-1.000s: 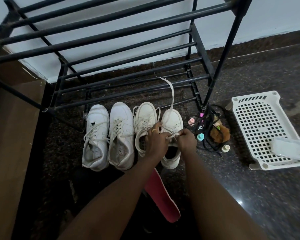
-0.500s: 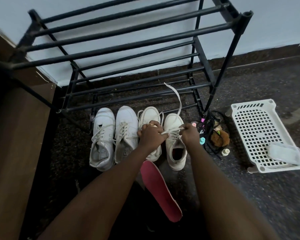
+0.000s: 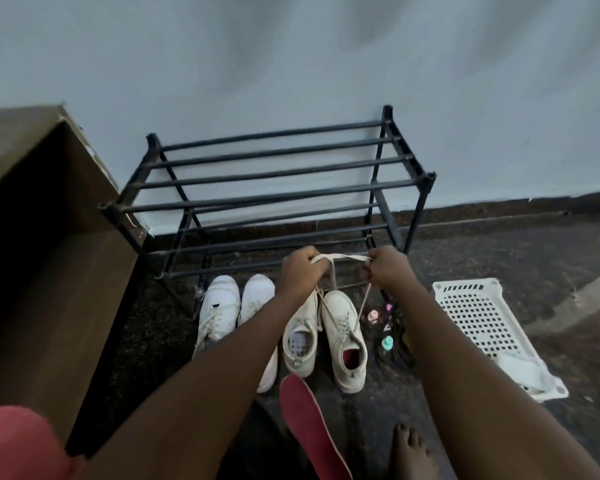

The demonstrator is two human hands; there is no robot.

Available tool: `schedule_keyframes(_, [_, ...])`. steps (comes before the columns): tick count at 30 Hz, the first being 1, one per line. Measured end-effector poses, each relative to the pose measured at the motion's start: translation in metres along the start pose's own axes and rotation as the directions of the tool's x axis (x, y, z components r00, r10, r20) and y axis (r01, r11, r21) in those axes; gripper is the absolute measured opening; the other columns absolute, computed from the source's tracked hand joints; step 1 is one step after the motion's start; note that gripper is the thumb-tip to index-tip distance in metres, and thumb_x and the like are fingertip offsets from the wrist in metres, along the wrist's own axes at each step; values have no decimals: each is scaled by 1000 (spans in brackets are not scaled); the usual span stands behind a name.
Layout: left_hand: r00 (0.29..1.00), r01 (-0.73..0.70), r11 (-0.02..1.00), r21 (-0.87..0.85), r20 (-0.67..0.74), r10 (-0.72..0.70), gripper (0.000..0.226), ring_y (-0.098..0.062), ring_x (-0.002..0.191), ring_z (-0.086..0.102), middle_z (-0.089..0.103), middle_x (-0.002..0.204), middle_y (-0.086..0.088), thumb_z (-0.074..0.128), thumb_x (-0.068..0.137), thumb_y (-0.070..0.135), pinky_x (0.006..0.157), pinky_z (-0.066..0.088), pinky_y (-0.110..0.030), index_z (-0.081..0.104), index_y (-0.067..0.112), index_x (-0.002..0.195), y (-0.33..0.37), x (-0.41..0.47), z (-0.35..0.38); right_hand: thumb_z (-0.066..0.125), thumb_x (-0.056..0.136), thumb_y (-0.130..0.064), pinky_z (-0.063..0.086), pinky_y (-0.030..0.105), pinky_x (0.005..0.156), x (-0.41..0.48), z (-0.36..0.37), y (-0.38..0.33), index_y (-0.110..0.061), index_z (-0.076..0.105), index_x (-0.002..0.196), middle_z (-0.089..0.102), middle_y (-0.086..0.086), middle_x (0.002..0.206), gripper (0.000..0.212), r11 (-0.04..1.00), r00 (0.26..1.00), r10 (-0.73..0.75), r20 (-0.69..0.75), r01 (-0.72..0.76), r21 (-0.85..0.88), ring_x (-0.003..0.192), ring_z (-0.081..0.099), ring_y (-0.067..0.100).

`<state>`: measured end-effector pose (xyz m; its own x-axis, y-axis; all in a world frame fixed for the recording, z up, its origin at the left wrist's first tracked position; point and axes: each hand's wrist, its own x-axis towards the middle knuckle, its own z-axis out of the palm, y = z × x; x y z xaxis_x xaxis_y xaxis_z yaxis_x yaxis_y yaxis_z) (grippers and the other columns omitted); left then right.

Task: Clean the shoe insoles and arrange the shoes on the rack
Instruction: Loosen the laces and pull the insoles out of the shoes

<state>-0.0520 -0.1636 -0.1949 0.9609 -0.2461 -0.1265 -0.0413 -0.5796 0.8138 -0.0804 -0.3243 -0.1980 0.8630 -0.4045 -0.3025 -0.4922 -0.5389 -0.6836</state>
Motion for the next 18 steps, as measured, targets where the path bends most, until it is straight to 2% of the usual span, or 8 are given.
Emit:
schedule_keyframes(2, [997,-25,997,-73,-70,20,21,-26,73,57,60,69,-8,59,86,25,66,45,-32,60,10,72,18,2,-11,45,84,2,54,49,82,-7,-23,-16,-2,60,71,65,26,89,21,999,1000,-18,-23,19,32,87,63,38])
schedule_keyframes(5, [989,-69,984,-162,-141,46,39,-21,64,50,53,60,-6,53,94,31,63,37,-29,56,11,60,51,0,-27,48,88,-3,52,42,78,-23,-57,-46,-9,58,79,62,19,86,16,993,997,-45,-65,52,109,80,59,29])
schedule_keyframes(8, [986,-129,970,-205,-130,104,41,-19,55,47,50,56,-4,47,97,30,58,36,-27,56,19,59,80,-6,-39,50,88,-1,53,37,72,-38,-86,-76,-12,55,71,59,14,78,21,987,992,-92,-91,103,126,72,57,24])
schedule_keyframes(10, [984,-168,965,-203,-95,151,37,-21,61,51,56,65,-11,46,98,29,62,40,-28,61,18,66,91,-10,-43,46,87,7,49,29,58,-49,-102,-93,-10,53,66,56,10,69,28,980,987,-128,-93,140,143,62,54,20])
schedule_keyframes(11, [980,-194,957,-214,-89,179,34,-19,64,53,60,72,-13,46,98,27,66,42,-28,64,15,72,95,-11,-44,45,87,7,47,27,57,-54,-109,-100,-8,55,67,56,9,68,27,979,983,-150,-106,162,123,61,54,19])
schedule_keyframes(13, [966,-259,931,-256,-96,242,27,-12,66,56,63,79,-9,46,99,21,69,46,-24,67,8,88,104,-12,-46,47,87,4,51,30,61,-59,-119,-110,-9,59,70,60,10,72,24,975,971,-189,-145,203,88,66,58,22])
schedule_keyframes(15, [955,-298,924,-240,-88,285,24,-13,74,61,65,84,-4,47,98,20,74,49,-24,67,7,97,108,-9,-46,47,86,6,56,38,72,-57,-121,-113,-9,59,67,64,15,78,27,967,962,-211,-171,232,108,73,62,28])
schedule_keyframes(18, [953,-300,952,-67,26,302,21,-18,94,61,69,101,-5,51,96,21,82,44,-26,68,12,102,93,1,-31,53,83,5,54,44,85,-48,-105,-100,-8,64,77,67,20,96,17,977,967,-204,-150,212,35,91,65,33])
